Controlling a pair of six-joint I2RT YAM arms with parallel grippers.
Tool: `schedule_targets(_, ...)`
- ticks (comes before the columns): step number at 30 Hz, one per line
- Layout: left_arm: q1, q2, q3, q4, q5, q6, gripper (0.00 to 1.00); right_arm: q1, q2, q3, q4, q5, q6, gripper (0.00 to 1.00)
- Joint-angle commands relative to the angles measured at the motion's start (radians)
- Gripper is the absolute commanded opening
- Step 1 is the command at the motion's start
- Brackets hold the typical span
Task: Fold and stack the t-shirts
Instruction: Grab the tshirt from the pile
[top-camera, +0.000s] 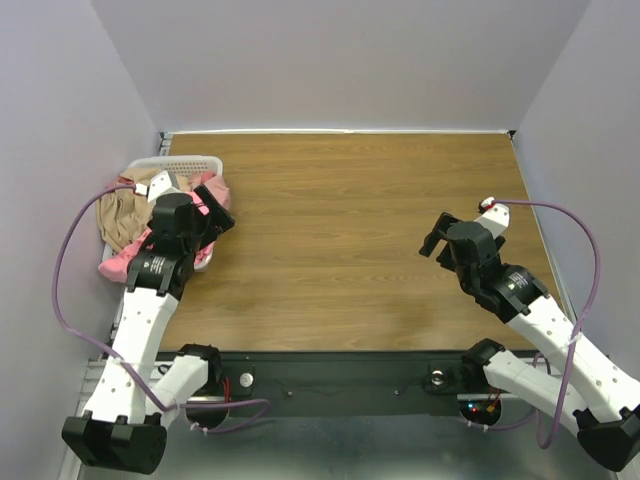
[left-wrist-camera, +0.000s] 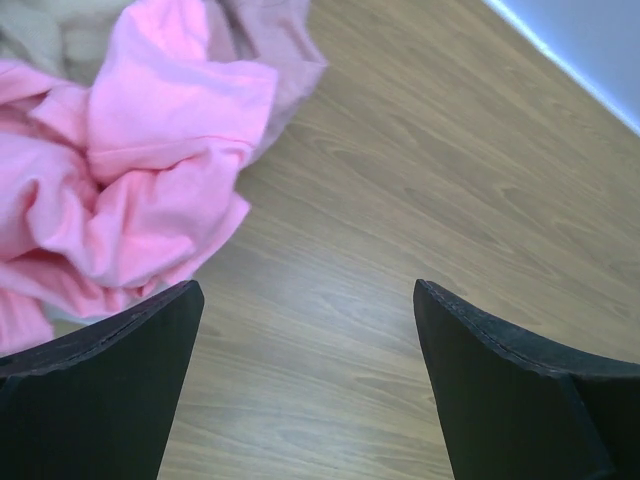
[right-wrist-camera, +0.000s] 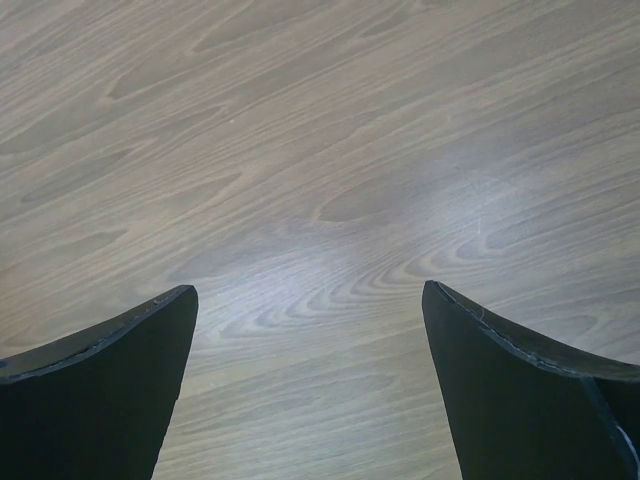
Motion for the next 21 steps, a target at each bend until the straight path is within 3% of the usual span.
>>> schedule_targets(1,0.001,0.067,0.073,-0.069,-0.164,-0.076,0.99,0.005,0.001,0.017,0.042,0.064,-0.017,1.00)
schedule_targets(12,0.084,0.353,0.177,-0.192,-0.336,-0.271,0.99,0.004,0.045,0.002,0.045,0.064,-0.060,1.00)
schedule_targets(21,0.133,0.439,0.164,-0.031,-0.232,-0.137,0.98,0.004,0.082,0.003,0.060,0.061,-0.065,1.00)
